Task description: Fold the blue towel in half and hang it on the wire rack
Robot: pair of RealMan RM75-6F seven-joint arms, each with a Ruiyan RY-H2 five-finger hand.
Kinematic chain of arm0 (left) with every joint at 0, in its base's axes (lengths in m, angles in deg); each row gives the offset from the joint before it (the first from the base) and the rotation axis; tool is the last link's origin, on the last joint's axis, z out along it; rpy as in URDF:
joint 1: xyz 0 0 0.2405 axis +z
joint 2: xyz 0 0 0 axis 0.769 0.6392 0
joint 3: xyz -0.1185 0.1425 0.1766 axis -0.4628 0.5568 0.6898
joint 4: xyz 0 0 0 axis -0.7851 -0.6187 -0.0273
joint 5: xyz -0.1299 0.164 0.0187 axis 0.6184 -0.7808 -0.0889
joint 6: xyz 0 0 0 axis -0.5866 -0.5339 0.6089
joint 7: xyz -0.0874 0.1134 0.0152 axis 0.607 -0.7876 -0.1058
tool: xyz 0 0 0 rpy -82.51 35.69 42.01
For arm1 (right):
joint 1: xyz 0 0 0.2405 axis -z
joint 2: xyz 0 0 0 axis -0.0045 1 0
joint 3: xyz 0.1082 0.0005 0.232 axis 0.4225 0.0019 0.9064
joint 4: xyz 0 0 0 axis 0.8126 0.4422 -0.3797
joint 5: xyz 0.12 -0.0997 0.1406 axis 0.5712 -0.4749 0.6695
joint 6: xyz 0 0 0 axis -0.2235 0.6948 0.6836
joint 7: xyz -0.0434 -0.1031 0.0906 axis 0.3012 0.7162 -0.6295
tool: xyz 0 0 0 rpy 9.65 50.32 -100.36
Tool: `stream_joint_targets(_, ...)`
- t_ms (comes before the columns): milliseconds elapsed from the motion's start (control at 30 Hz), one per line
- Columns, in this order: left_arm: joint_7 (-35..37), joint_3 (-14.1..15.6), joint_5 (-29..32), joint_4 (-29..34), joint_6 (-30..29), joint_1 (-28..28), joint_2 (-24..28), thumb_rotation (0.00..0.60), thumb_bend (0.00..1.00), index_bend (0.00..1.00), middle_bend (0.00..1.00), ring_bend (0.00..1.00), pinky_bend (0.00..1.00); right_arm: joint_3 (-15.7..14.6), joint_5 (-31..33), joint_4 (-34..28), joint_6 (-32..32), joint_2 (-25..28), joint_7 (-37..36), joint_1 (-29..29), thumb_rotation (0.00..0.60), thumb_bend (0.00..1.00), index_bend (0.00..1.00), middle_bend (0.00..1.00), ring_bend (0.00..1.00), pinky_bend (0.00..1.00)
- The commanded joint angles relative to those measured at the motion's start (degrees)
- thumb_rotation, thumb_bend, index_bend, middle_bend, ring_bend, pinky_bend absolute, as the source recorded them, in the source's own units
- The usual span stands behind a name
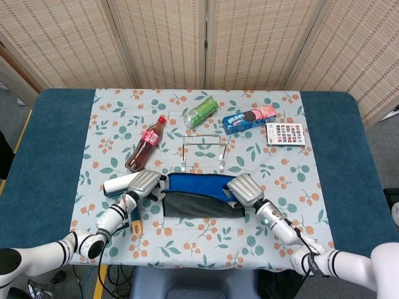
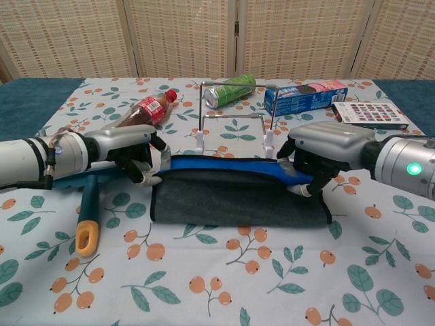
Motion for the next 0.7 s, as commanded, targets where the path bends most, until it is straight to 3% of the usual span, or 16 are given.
stream_joint_targets(33,-0.5,-0.21,0.13,-0.55,-0.21,-0.15,-0.32,0.6,0.37,0.53,1.0,0.91,1.0,0.24,0.5,0.73,0.26,-0.37,-0.1,-0.36,0.6,0.37,0.65,0.91,0.87,0.96)
stream_joint_targets(700,-3.96,-2.18,4.39,-6.75,1.65,-1.81,-2.88,0.6,0.37,0.5,1.0,0.91,1.0,1.84,3.66,6.92,2.19,-3.01,-0.99,-2.97,0.6,0.37,0.65,0.91,0.87,0.96)
